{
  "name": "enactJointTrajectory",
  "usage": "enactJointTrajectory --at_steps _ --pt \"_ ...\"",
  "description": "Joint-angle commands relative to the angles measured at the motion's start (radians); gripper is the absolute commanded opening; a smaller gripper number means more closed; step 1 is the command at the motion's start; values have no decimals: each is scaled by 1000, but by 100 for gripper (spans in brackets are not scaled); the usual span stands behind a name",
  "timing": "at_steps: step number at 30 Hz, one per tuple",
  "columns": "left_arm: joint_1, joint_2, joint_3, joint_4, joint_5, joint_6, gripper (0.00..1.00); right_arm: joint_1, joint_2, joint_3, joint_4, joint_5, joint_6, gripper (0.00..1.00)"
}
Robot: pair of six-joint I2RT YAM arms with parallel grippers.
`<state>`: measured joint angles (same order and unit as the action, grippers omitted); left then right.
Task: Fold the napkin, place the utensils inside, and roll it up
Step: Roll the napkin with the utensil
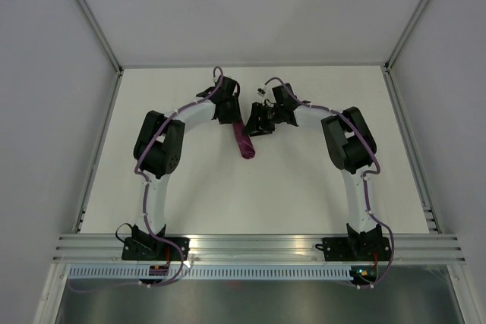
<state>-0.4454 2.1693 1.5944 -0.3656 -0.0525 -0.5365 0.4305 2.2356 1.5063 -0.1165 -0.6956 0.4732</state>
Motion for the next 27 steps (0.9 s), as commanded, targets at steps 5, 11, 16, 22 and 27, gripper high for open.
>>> enactJointTrajectory --at_steps 5,11,16,22,27 --pt "7 21 49 -49 -15 59 51 -10 -8 46 -60 15 12 44" --pt "7 24 56 -50 13 79 57 -12 18 57 -61 25 16 34" --pt "13 49 68 -62 40 78 60 -12 33 46 -55 30 28 32" --pt "20 72 75 -73 72 75 61 -10 48 40 -58 31 33 31" --pt "24 83 87 -75 92 73 61 -12 50 38 -52 28 39 31"
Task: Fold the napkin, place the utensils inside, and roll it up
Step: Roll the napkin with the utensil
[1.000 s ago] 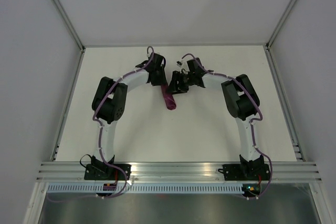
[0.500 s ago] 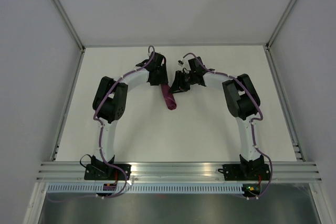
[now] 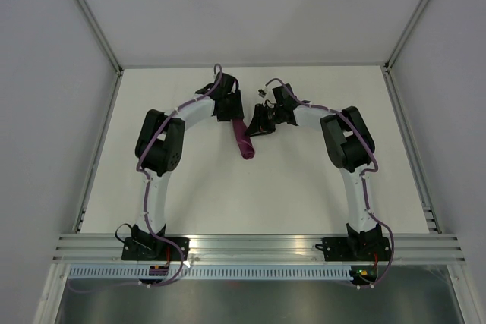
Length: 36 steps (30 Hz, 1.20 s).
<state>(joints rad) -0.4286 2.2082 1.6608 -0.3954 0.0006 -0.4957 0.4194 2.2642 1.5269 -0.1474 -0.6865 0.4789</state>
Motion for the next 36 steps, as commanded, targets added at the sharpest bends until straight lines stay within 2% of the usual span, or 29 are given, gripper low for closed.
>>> enactJointTrajectory --at_steps 1,10,22,26,28,36 --pt "7 41 20 -46 42 34 61 -1 20 18 -21 19 33 30" --pt "7 -28 31 6 79 60 64 -11 -18 61 -21 -22 27 33" --pt "48 -176 14 -26 21 86 65 -71 -97 130 -57 -88 15 45" --pt "67 -286 -65 -25 15 91 65 -117 -167 112 -99 -76 -68 50" --pt "68 -343 -105 -14 15 109 65 -132 -212 82 -138 -42 -166 52" --pt "70 -700 -407 6 65 177 66 -309 -557 -154 -146 94 -387 61"
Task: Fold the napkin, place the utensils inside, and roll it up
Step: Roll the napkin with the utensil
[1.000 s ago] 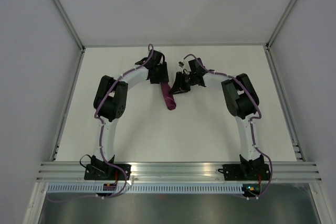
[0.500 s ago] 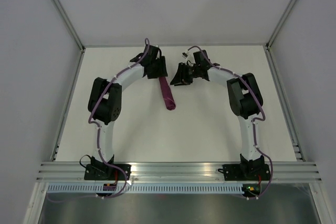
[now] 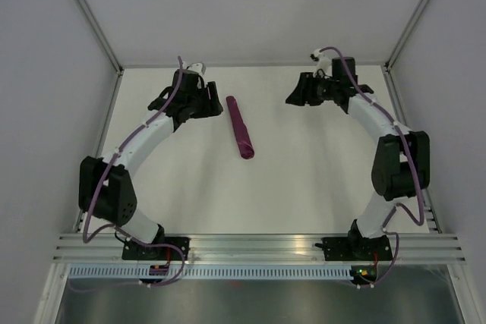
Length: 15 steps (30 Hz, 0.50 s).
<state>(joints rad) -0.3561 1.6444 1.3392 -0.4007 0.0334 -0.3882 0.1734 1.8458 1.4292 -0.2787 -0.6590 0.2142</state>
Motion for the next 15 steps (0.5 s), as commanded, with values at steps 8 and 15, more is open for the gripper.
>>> enactJointTrajectory --at_steps 8,15 --pt "0 -515 -313 -16 98 78 68 -227 -491 -305 -47 219 -338 70" --pt "0 -607 -351 -27 117 86 70 -235 -652 -428 -45 279 -349 84"
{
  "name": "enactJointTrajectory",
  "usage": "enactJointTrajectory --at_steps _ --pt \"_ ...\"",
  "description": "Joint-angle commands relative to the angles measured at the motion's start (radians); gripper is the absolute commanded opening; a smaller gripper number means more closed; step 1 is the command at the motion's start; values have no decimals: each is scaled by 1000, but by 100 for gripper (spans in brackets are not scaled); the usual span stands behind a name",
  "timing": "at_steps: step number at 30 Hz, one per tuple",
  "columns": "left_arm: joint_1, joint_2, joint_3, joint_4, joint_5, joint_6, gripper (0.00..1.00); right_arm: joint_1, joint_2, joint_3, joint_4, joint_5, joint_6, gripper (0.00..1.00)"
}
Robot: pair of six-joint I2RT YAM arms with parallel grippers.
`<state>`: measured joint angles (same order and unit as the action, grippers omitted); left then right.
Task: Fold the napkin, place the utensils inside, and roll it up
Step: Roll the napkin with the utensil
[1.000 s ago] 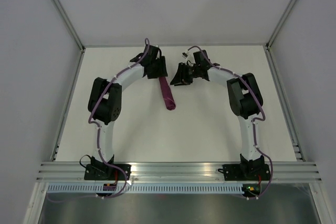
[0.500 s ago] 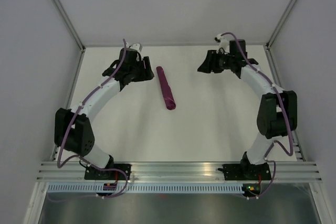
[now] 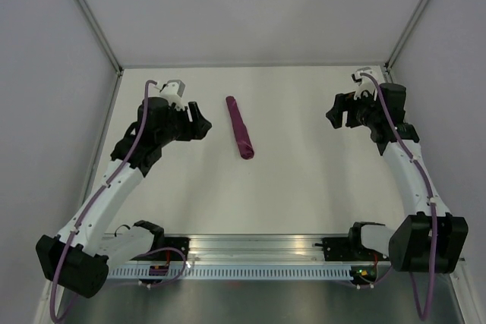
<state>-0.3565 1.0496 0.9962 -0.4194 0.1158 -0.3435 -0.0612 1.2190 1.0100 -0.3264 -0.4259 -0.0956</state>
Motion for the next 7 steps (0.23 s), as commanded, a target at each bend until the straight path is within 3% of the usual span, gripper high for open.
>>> enactJointTrajectory --at_steps 1,7 --pt "1 -10 -5 -9 36 43 69 0 -24 -4 -2 50 -41 84" --pt "1 -11 -7 -9 45 46 69 -5 -26 -2 0 45 -35 88"
